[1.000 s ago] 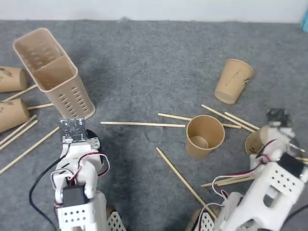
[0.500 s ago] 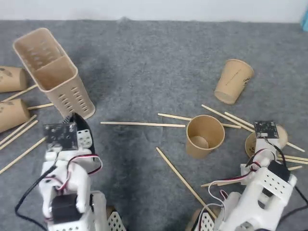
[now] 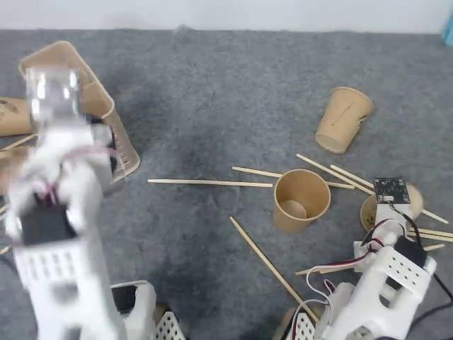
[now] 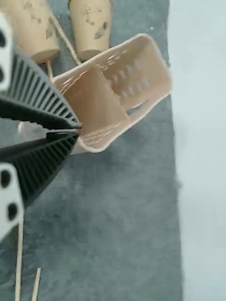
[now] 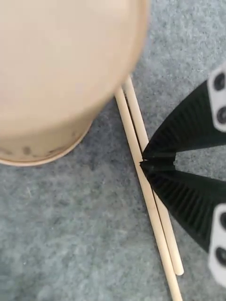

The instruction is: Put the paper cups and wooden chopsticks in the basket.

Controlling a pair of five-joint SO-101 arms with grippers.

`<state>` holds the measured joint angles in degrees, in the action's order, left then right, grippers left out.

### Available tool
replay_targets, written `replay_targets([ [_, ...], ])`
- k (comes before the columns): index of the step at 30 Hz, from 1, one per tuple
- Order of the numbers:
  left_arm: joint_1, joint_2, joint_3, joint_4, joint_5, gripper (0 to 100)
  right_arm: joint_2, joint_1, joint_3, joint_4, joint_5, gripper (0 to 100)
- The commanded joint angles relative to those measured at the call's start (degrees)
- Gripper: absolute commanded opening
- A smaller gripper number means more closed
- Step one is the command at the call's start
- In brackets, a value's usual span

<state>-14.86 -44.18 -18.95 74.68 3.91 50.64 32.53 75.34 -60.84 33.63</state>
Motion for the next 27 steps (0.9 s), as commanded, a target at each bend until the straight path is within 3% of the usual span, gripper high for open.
replay_targets([
  [1,-0.35,20.57,28.97,11.60,8.53,6,0.75,-0.04,-0.26,0.92,-0.53,1.2],
  [7,-2.90,40.44,53.14,22.33,10.90,24,0.75,-0.04,-0.26,0.92,-0.53,1.2],
  [13,-7.12,57.41,66.68,22.95,15.47,25,0.75,-0.04,-0.26,0.92,-0.53,1.2],
  [18,-7.91,65.05,69.49,25.93,16.62,25,0.75,-0.04,-0.26,0.92,-0.53,1.2],
  [27,-5.36,65.41,66.95,25.93,16.79,25,1.19,-0.04,0.09,1.01,-0.53,1.2],
])
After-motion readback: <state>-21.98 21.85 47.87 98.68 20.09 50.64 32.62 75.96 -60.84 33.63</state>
